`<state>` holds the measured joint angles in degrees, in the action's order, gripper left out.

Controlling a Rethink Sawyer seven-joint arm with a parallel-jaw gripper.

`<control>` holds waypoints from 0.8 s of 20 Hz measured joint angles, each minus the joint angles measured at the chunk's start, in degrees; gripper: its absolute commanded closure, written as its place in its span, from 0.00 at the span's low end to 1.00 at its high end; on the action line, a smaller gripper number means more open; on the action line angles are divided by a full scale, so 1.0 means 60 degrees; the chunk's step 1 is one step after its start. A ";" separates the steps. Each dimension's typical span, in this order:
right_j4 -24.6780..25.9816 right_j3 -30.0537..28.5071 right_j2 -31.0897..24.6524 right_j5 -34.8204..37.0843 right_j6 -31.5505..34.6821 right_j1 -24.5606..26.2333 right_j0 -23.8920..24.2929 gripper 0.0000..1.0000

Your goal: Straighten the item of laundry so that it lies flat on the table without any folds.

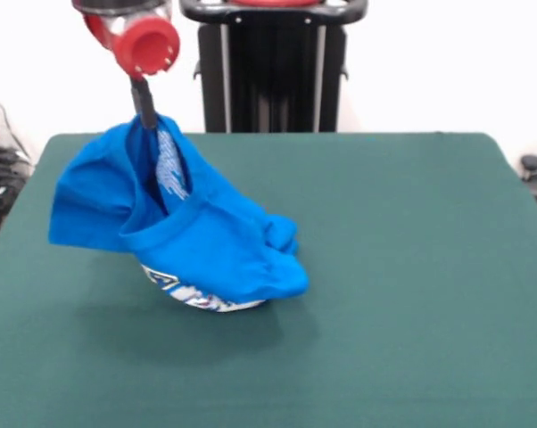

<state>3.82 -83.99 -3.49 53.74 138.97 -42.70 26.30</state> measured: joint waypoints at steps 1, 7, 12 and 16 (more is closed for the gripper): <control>-0.0016 0.0065 0.0000 0.0029 0.0000 -0.0010 0.0019 1.00; -0.0028 0.0783 0.0000 0.0078 0.0000 -0.0024 0.0315 1.00; -0.0030 0.1338 0.0000 0.0174 0.0000 -0.0131 0.0694 1.00; -0.0016 0.1431 0.0014 0.0174 0.0000 -0.0258 0.0970 1.00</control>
<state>3.72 -75.41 -3.40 54.78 138.97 -44.25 32.12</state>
